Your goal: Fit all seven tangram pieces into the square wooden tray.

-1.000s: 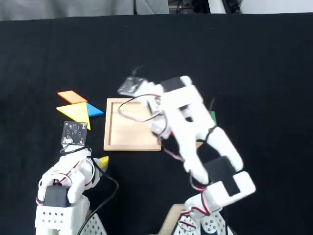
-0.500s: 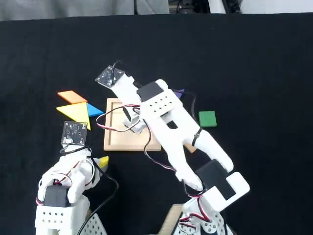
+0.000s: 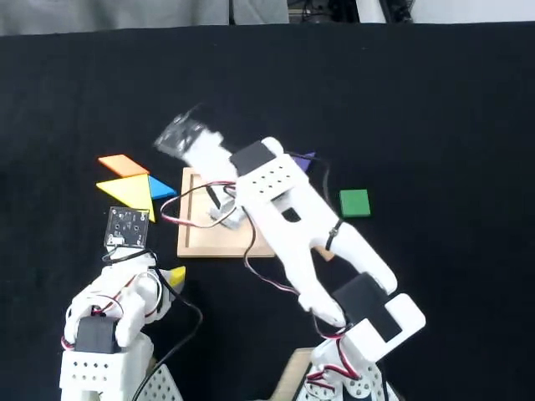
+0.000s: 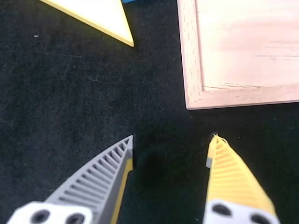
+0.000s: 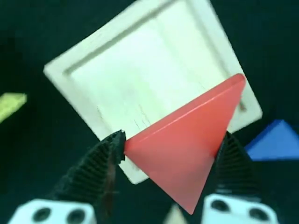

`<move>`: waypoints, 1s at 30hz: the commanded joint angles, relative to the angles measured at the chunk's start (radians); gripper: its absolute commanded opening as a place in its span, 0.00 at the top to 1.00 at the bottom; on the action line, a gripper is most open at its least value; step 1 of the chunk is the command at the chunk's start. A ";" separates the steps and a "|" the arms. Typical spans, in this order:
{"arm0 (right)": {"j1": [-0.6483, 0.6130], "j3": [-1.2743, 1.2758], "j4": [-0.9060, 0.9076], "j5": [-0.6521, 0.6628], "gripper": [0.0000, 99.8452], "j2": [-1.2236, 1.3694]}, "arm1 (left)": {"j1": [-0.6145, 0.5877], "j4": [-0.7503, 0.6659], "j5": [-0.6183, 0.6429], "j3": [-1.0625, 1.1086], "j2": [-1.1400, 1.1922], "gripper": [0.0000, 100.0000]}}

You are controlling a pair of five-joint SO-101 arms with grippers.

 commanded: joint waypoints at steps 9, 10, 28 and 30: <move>-0.109 0.064 0.072 0.744 0.77 -0.051 | -0.012 0.002 0.003 0.016 -0.006 0.74; -0.106 0.053 0.071 0.764 0.77 -0.051 | -0.012 0.002 0.003 0.016 -0.006 0.74; 0.106 -0.286 0.041 0.339 0.77 0.128 | -0.012 0.002 0.003 0.016 -0.006 0.74; 0.104 -0.314 0.040 0.176 0.77 0.148 | -0.012 0.002 0.003 0.016 -0.006 0.74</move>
